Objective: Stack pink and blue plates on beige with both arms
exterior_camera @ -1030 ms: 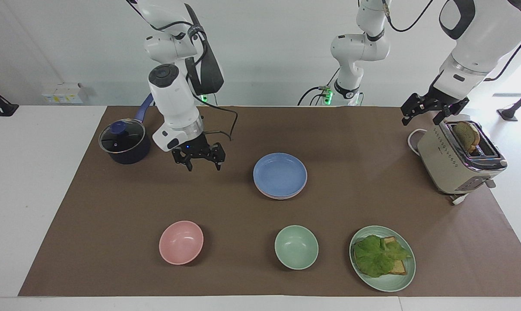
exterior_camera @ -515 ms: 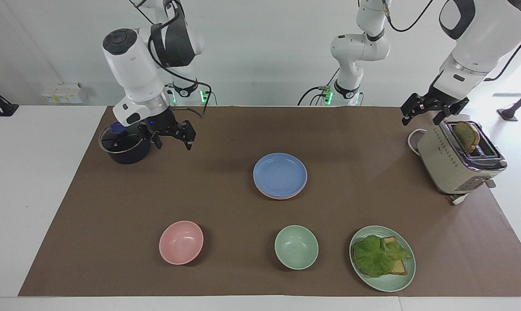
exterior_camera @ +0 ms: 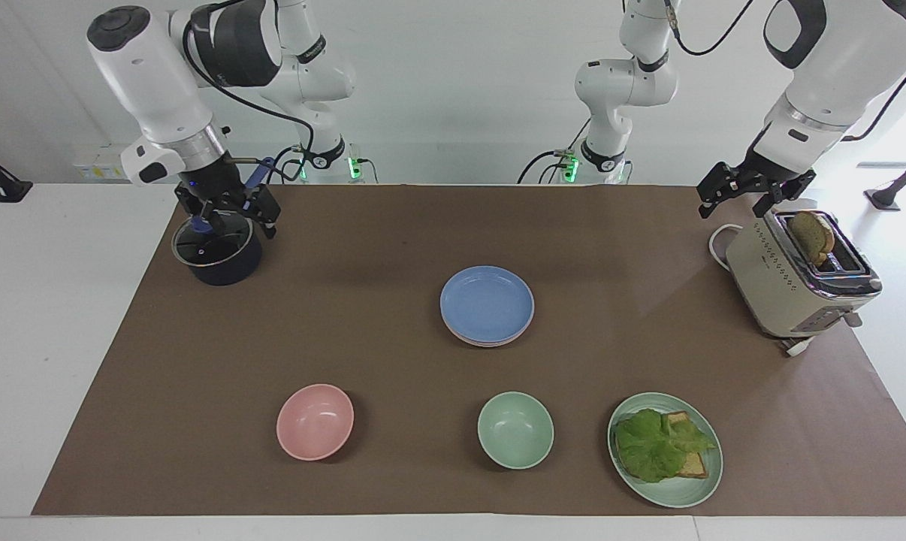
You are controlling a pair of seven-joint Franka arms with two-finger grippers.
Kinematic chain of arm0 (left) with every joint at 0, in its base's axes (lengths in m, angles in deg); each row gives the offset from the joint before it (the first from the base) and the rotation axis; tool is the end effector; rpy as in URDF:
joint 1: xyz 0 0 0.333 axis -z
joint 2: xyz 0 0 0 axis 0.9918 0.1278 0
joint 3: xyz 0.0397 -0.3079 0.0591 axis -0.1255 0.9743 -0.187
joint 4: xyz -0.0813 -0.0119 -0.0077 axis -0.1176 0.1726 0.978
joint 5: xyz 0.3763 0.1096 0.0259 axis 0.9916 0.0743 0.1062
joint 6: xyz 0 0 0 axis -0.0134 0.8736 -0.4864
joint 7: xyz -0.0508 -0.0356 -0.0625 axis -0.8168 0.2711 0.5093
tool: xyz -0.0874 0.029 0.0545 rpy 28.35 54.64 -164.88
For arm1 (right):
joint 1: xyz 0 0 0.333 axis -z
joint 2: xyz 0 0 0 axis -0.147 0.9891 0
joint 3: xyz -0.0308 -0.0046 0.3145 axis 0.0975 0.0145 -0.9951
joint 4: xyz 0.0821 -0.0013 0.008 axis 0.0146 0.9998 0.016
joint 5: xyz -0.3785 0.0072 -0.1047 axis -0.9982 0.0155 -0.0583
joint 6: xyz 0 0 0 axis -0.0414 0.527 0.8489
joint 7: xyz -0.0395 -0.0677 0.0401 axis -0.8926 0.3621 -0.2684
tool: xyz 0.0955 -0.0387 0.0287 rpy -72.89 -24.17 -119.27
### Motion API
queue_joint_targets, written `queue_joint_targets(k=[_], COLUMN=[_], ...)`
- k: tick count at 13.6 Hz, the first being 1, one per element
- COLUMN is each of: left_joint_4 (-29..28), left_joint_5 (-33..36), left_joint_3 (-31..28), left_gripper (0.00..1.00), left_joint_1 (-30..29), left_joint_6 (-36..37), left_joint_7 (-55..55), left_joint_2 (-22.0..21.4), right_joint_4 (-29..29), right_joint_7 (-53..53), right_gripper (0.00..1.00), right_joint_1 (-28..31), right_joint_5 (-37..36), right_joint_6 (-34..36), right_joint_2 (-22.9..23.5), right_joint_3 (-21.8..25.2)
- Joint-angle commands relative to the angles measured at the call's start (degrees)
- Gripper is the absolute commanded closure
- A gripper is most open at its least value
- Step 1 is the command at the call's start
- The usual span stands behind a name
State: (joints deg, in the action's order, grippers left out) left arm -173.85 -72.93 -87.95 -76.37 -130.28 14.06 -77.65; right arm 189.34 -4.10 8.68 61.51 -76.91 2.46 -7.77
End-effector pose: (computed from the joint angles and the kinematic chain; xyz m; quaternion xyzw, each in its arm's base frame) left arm 0.5580 -0.0323 0.6224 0.9997 -0.0106 -0.0172 0.0140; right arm 0.5496 -0.0111 0.5762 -0.9955 0.0841 -0.0219 0.0378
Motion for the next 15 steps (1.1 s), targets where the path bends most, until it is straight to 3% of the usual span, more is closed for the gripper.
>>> queue_joint_targets(k=[1,6,10,15], left_joint_4=[-0.5,-0.5,-0.5,-0.5], left_joint_5=[1.0,1.0,1.0,1.0], left_joint_3=[0.0,0.0,0.0,0.0], left_gripper=[0.0,0.0,0.0,0.0], left_joint_1=[-0.2,-0.2,-0.2,-0.2], left_joint_6=[0.5,0.5,0.5,0.5], left_joint_7=[0.7,0.7,0.7,0.7], left_joint_2=[-0.6,-0.6,-0.6,-0.6], right_joint_4=[-5.0,-13.9,-8.9,-13.4], right_joint_7=[4.7,5.1,6.0,7.2], right_gripper=[0.0,0.0,0.0,0.0], right_joint_1=[1.6,1.5,1.3,1.0], right_joint_5=[-4.0,-5.5,-5.6,-5.9], right_joint_6=[3.3,13.4,11.8,19.9], right_joint_2=[0.3,1.2,-1.4,0.4], right_joint_3=[-0.7,-0.8,-0.9,-0.9])
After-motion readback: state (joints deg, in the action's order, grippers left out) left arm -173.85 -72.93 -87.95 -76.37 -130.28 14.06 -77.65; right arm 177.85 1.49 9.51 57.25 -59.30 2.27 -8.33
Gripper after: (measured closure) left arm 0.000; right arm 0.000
